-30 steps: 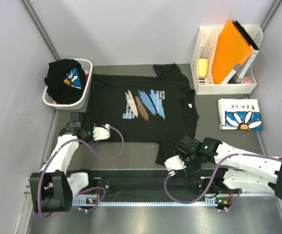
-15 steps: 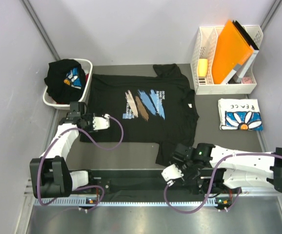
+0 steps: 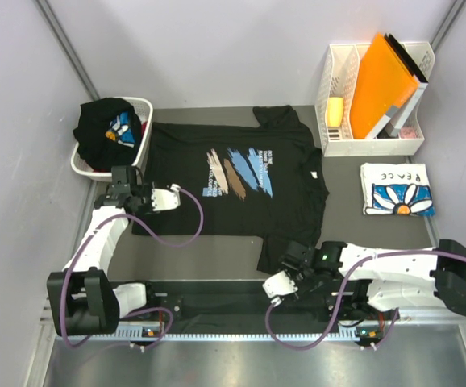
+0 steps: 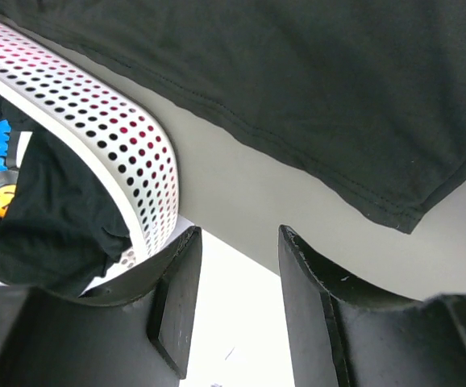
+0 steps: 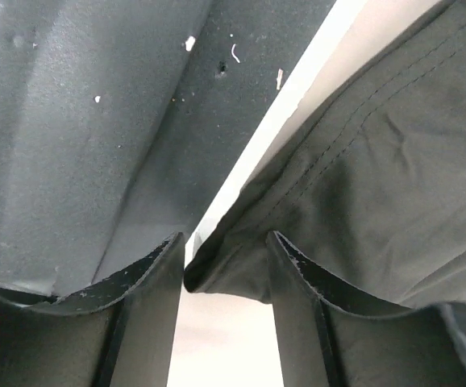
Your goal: Fold and stack the t-shirts
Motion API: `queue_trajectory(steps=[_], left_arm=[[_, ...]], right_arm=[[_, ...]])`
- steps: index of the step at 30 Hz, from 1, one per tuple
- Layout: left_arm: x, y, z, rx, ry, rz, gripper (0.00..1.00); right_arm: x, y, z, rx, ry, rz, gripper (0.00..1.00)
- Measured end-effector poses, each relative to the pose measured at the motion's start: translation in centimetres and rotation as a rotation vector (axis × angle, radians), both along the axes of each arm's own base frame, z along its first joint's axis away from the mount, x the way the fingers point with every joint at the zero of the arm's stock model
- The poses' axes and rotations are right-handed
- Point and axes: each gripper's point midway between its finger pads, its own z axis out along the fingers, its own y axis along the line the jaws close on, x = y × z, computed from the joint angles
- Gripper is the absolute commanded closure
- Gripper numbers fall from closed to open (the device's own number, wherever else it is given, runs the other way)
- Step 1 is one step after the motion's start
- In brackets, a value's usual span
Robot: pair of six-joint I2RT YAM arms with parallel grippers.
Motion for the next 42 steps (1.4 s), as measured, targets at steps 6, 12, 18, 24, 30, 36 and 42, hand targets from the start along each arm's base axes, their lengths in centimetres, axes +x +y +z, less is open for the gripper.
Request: queue_trajectory(steps=[6,12,18,24,30,36,42], left_arm=[[-0.3,0.0,-0.2,-0.004,0.004,0.007,0.52],[-0.4,0.1,-0.2,-0.007,0.007,0.018,0.52],[-0.4,0.1,-0.3,-0.008,0.010,0.020,0.52],[-0.5,0.1,-0.3,-0.009,0.013,0.020,0.58],[-1.5,0.0,-1.0,0.002,0.064,-0.001,0.57],[-4.4,-0.4,-3.1,0.003,0.219,-0.048,0.48],[-7.2,-1.7,-4.9,-0.072,0.394,-0.067,0.45]], right_arm=[[0.4,0.1,-0.1,0.023,-0.030,-0.008,0.67],[0.1,0.0,0.1,0.029,-0.014,-0.028,1.00],[-0.2,0.1,0.3,0.017,0.011,-0.021,1.00],[1.0,0.0,1.5,-0.010,-0.024,-0.017,1.00],[1.6,0.2,3.0,-0.021,-0.034,0.010,1.00],[3.2,0.0,3.6,-0.025,-0.071,-0.014,1.00],[4.5,-0.7,3.8,-0.042,-0.107,-0.044,1.00]])
